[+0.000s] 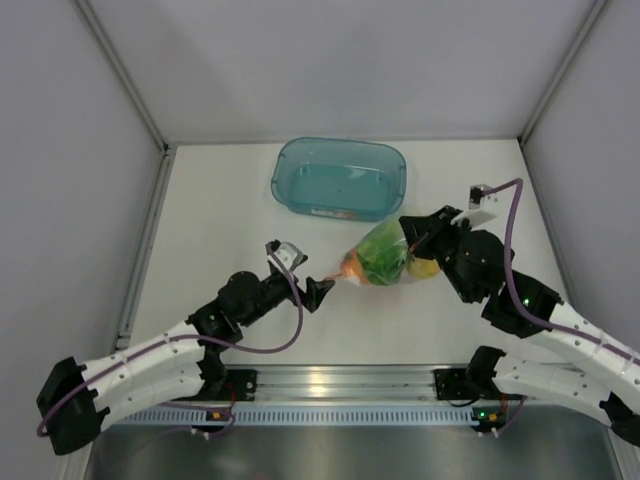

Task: Open the zip-top bag and remove the fake food

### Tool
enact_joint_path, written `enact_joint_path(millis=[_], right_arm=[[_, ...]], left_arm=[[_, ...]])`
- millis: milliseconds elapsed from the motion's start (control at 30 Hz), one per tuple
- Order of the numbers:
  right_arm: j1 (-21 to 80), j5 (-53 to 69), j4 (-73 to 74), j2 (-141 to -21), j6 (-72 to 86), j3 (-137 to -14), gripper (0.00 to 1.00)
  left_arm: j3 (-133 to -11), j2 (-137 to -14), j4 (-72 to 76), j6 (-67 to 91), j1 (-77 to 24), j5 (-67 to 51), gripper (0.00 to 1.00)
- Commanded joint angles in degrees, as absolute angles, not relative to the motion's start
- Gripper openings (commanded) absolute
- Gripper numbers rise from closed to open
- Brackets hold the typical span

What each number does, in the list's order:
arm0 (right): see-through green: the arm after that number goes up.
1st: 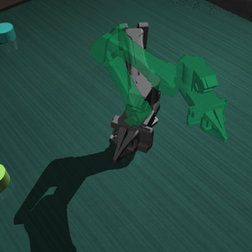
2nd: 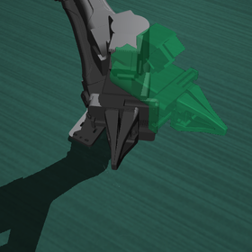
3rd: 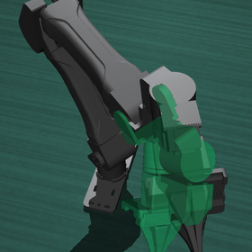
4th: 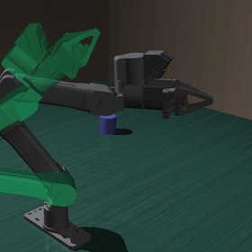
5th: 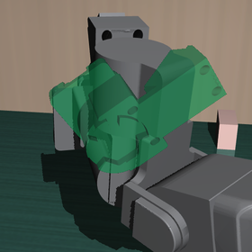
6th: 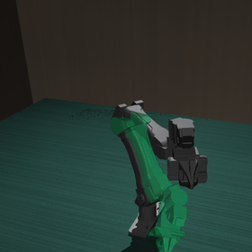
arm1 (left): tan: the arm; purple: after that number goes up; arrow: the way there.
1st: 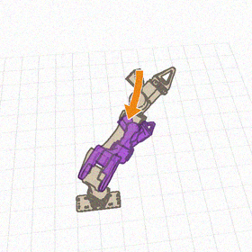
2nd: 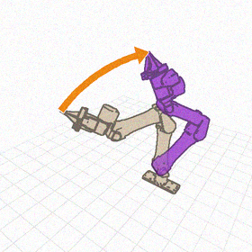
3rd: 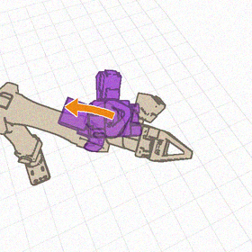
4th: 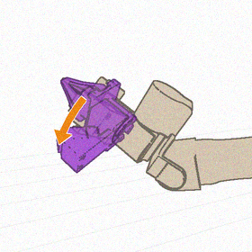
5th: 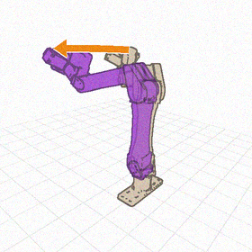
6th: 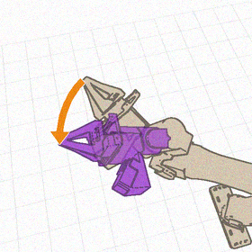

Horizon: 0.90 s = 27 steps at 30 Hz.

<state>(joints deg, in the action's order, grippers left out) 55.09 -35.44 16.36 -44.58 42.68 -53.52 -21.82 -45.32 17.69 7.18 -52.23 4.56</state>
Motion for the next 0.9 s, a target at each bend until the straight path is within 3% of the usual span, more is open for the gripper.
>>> enact_joint_path(millis=[0, 133, 300, 400, 467, 600, 633, 733, 867], right_arm=[[56.1, -35.0, 15.6, -42.6, 41.7, -57.7, 0.0], [56.1, -34.6, 15.9, -41.8, 42.0, -57.8, 0.0], [56.2, -33.0, 15.8, -40.9, 42.2, -58.1, 0.0], [56.2, -31.6, 15.6, -40.8, 42.3, -58.3, 0.0], [56.1, -30.9, 15.1, -40.5, 42.6, -57.8, 0.0], [56.1, -29.7, 14.6, -40.3, 43.2, -57.3, 0.0], [56.2, -29.3, 14.3, -40.3, 43.3, -57.1, 0.0], [56.1, -29.4, 14.1, -40.1, 43.9, -55.9, 0.0], [56.0, -30.8, 14.4, -38.8, 43.9, -53.8, 0.0]], left_arm=[[-24.4, -45.0, 21.2, 1.2, -52.4, 0.3, 0.96], [-25.1, -48.2, 24.1, 2.0, -52.4, -16.1, 0.94], [-26.3, -53.7, 25.5, 2.0, -52.5, -10.5, 0.93], [-27.2, -55.3, 25.8, 1.1, -52.5, -8.8, 0.85], [-27.7, -55.8, 25.8, 0.7, -52.5, -8.2, 0.68], [-27.9, -55.1, 26.7, 0.8, -52.5, -6.5, 0.5], [-27.9, -54.4, 26.7, 1.0, -52.5, -6.4, 0.34], [-28.6, -52.7, 26.5, 2.0, -52.5, -5.7, 0.0], [-30.8, -50.6, 20.7, 2.3, -52.5, -5.5, 0.0]])
